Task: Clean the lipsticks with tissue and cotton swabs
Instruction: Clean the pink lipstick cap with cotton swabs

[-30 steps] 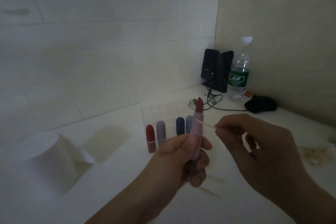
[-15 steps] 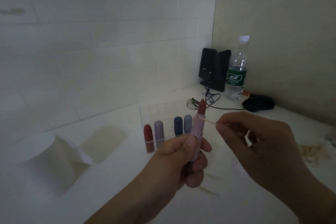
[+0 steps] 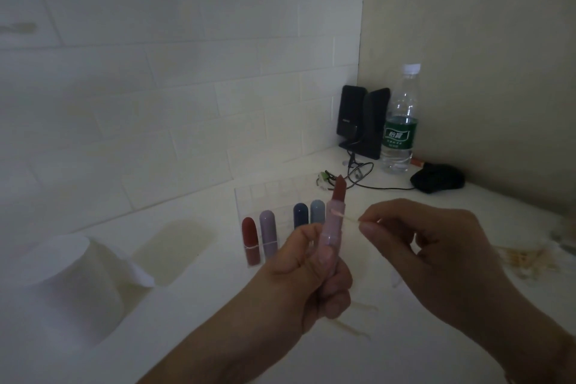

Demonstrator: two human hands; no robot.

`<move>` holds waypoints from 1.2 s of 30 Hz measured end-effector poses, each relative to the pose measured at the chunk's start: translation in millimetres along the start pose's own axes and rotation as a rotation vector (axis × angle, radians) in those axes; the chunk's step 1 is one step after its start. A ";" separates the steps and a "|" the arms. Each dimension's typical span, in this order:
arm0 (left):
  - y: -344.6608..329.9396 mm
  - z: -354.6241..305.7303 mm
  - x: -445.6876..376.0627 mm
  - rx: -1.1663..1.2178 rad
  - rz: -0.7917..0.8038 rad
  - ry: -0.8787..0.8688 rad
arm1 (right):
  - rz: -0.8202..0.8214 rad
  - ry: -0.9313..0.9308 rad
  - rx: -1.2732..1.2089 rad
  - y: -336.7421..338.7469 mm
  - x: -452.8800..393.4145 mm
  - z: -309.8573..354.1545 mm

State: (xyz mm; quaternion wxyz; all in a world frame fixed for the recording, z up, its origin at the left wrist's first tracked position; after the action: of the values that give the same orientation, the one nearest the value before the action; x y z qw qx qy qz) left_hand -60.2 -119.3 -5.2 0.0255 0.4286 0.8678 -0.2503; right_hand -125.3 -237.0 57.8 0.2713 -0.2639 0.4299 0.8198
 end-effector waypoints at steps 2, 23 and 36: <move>-1.1 0.2 0.4 0.021 0.005 -0.006 | 0.048 0.009 -0.007 -3.8 1.2 0.0; 6.7 3.3 0.3 0.161 -0.083 0.078 | 0.093 0.017 0.020 -0.2 1.8 8.2; 8.5 5.9 0.5 0.154 -0.154 0.123 | 0.132 0.011 0.030 -5.0 2.7 4.9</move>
State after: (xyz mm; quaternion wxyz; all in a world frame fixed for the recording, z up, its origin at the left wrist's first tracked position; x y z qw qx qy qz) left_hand -55.2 -117.3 -14.0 -0.0802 0.3760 0.8763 -0.2905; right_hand -124.9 -229.8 55.6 0.2181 -0.2355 0.4599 0.8279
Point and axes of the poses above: each hand's wrist, its own x-axis away from the middle knuckle, its own y-axis out of the back of the hand, z = x × y, the point moved 7 cm from there along -x, towards the middle knuckle, and after that the axes turned 10 degrees about -y, right-handed, at the moved point
